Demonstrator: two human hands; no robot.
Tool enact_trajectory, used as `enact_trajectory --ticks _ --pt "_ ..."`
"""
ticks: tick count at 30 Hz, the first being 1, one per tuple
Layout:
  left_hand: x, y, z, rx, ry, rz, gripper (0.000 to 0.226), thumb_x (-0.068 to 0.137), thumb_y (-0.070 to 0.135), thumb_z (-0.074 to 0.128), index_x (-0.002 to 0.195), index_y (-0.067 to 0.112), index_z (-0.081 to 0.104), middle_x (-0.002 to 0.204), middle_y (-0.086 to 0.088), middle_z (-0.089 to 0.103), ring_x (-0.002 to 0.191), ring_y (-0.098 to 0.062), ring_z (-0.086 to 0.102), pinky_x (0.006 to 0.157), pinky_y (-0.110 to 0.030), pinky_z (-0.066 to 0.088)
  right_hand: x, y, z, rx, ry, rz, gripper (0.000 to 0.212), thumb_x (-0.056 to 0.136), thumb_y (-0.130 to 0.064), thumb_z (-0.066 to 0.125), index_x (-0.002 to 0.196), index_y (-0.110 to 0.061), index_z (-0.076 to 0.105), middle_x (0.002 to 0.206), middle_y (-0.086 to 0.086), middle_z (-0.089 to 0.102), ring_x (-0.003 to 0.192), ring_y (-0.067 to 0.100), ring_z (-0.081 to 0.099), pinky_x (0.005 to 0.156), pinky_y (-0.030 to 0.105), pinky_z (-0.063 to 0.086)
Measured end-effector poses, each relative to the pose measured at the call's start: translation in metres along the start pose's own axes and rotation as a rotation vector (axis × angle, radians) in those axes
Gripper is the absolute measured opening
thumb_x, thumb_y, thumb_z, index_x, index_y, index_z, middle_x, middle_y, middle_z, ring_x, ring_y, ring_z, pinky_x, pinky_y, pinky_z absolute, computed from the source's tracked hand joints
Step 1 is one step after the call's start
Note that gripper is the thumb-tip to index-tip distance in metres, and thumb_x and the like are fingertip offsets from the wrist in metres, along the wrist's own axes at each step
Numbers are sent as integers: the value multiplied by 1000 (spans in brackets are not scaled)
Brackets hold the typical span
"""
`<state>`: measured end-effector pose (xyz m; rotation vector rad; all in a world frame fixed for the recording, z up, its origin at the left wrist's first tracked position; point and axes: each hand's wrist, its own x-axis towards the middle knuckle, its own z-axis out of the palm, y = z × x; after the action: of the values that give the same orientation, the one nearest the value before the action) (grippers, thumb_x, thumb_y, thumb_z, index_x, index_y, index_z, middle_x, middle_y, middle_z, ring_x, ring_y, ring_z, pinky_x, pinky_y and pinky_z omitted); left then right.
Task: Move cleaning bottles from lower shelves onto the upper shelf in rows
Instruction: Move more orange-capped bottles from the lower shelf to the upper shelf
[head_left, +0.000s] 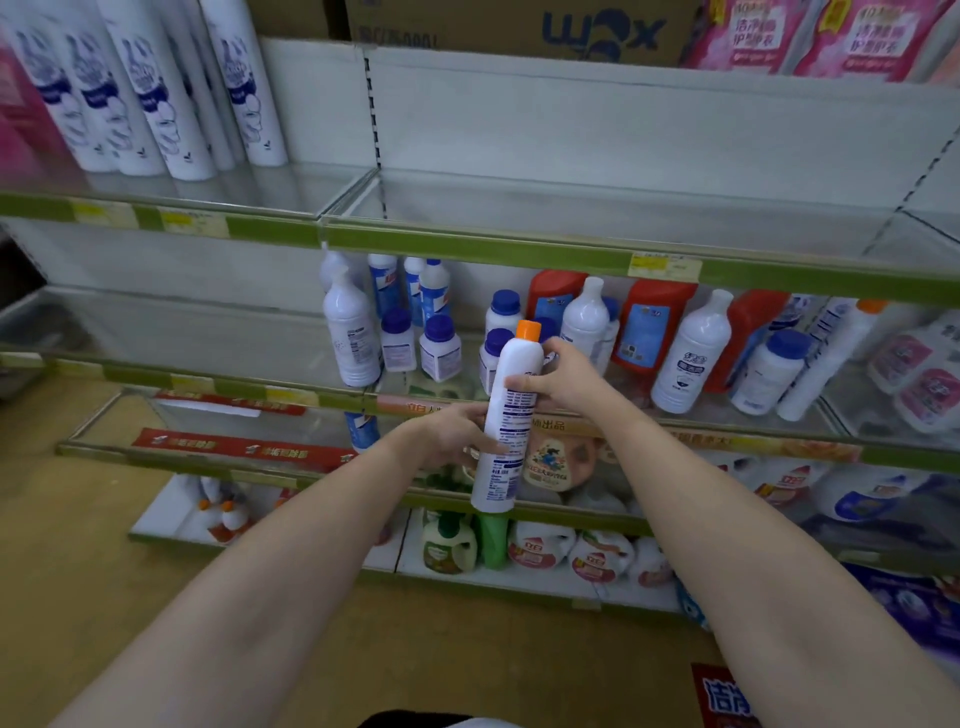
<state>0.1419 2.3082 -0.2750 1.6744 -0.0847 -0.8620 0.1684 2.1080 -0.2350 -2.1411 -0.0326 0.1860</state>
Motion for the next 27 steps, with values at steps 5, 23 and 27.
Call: enact_trajectory --ticks 5,23,27 --pt "-8 -1 4 33 118 39 55 79 1 78 129 17 60 122 -5 70 114 -27 66 100 -54 52 3 -9 1 8 -43 -69 60 69 -43 90 111 -21 54 102 -3 68 95 18 69 82 40 60" --pt "-95 32 -73 -241 482 335 40 88 1 71 126 8 61 120 -12 72 109 -32 69 87 -43 58 32 -147 50 337 -40 -341 45 81 -43 82 115 -25 61 107 3 71 98 25 71 82 46 62" --pt "-120 53 -111 -251 581 421 47 87 1 72 132 4 59 123 -14 70 114 -35 66 91 -45 56 46 -200 65 416 -19 -394 55 64 -59 85 108 -33 63 106 4 74 96 25 73 84 48 61"
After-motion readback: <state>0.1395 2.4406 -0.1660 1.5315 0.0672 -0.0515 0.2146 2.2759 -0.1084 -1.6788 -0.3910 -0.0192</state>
